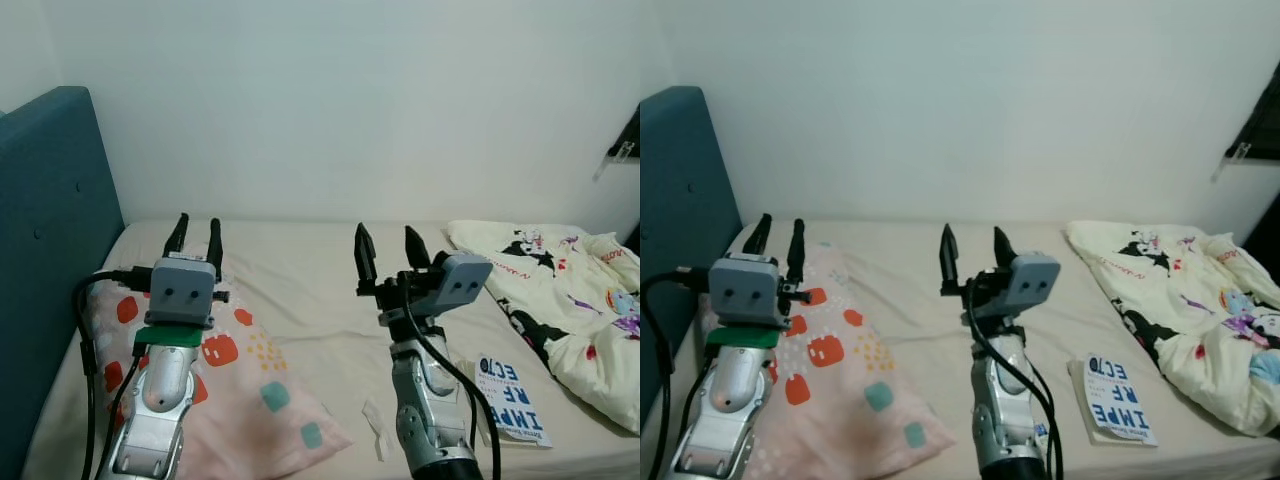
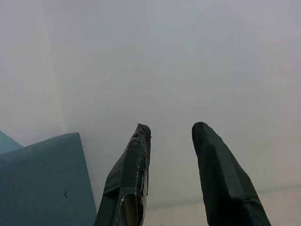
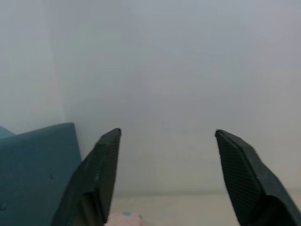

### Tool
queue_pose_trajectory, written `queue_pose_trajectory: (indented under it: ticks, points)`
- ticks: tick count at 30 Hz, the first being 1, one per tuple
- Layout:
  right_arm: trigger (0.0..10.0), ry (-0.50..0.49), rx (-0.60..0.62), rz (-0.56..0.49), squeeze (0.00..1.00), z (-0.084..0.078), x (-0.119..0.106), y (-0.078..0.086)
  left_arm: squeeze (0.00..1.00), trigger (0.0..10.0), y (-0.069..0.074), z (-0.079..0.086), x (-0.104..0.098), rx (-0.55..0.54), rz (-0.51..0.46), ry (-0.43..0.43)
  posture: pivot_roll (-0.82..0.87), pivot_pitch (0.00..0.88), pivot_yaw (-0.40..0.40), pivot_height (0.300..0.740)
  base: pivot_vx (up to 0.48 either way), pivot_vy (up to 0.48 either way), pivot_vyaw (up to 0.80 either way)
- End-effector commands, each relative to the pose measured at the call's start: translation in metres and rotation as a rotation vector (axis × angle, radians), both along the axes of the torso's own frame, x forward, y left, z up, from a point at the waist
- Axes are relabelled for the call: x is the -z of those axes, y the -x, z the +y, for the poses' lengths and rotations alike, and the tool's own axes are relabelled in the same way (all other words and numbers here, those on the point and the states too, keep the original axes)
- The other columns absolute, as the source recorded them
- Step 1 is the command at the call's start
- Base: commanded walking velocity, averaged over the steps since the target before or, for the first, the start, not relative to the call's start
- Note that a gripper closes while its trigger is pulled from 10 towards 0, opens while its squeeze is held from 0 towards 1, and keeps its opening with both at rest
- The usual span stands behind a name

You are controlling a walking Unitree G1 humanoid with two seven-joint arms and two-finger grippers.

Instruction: Clean up the room

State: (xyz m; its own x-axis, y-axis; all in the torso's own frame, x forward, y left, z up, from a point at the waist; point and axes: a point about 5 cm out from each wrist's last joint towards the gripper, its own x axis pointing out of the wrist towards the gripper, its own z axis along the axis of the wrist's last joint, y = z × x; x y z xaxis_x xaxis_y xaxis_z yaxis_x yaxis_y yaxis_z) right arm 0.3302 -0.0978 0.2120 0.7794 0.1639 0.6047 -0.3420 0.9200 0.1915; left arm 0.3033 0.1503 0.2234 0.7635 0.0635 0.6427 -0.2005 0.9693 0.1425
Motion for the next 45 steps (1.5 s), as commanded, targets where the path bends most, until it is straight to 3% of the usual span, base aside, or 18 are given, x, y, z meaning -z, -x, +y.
queue_pose_trajectory:
  ticks: [1,17,23,24,27,28,29,30,32,35,36,40,45]
  points:
    - [0.0,-0.023,-0.012,0.011,0.0,0.002,0.002,0.002,0.0,10.0,0.0,-0.002,-0.002,0.011,0.0,-0.005,0.07,0.004,-0.025,0.703,0.0,0.0,0.0]
    - [0.0,-0.028,-0.046,0.016,0.0,0.004,0.004,0.005,0.0,10.0,-0.001,-0.005,-0.001,0.017,0.016,-0.026,0.07,0.0,-0.022,0.703,0.0,0.0,0.0]
    - [0.2,0.025,-0.051,0.087,0.0,0.008,0.014,0.001,0.0,10.0,-0.002,-0.005,0.002,0.014,0.04,-0.034,0.07,0.0,-0.02,0.703,0.0,0.0,0.0]
    - [10.0,0.05,-0.065,0.157,0.0,0.012,0.026,-0.001,0.0,10.0,-0.007,-0.004,0.012,0.006,0.116,-0.045,0.07,0.0,-0.02,0.703,0.0,0.0,0.0]
    - [10.0,0.065,-0.082,0.221,0.0,0.015,0.037,-0.002,0.0,10.0,-0.011,-0.003,0.023,-0.004,0.188,-0.059,0.07,0.0,-0.018,0.703,0.0,0.0,0.0]
    - [10.0,0.1,-0.097,0.307,0.0,0.018,0.052,-0.004,0.0,10.0,-0.015,-0.004,0.036,0.007,0.277,-0.066,0.07,0.0,-0.018,0.703,0.0,0.0,0.0]
    - [10.0,0.1,-0.097,0.307,0.0,0.018,0.052,-0.004,0.0,10.0,-0.015,-0.004,0.036,0.007,0.277,-0.066,0.07,0.0,-0.018,0.703,0.0,0.0,0.0]
    - [10.0,0.126,-0.107,0.371,0.0,0.019,0.063,-0.006,0.0,10.0,-0.017,-0.005,0.045,0.016,0.343,-0.07,0.07,0.0,-0.019,0.703,0.0,0.0,0.0]
    - [10.0,0.328,-0.108,0.597,0.0,0.021,0.111,-0.004,0.0,10.0,-0.022,-0.004,0.087,0.02,0.573,-0.044,0.07,0.007,-0.02,0.703,0.0,0.0,0.0]
    - [10.0,0.401,-0.1,0.66,0.0,0.02,0.127,0.0,0.0,10.0,-0.02,-0.002,0.102,0.012,0.644,-0.014,0.06,0.009,-0.02,0.703,0.0,0.0,0.0]
    - [10.0,0.437,-0.111,0.757,0.0,0.014,0.158,0.016,0.0,10.0,-0.008,0.004,0.14,-0.027,0.814,0.002,0.07,0.003,-0.027,0.703,0.0,0.0,0.0]
    - [10.0,0.43,-0.132,0.801,0.0,0.011,0.175,0.03,0.0,10.0,0.008,0.012,0.169,-0.065,0.936,0.056,0.07,0.011,-0.026,0.703,0.0,0.0,0.0]
    - [10.0,0.493,-0.152,0.838,0.0,0.012,0.19,0.041,0.0,10.0,0.021,0.02,0.19,-0.118,1.022,0.029,0.07,0.009,-0.023,0.703,0.0,0.0,0.0]
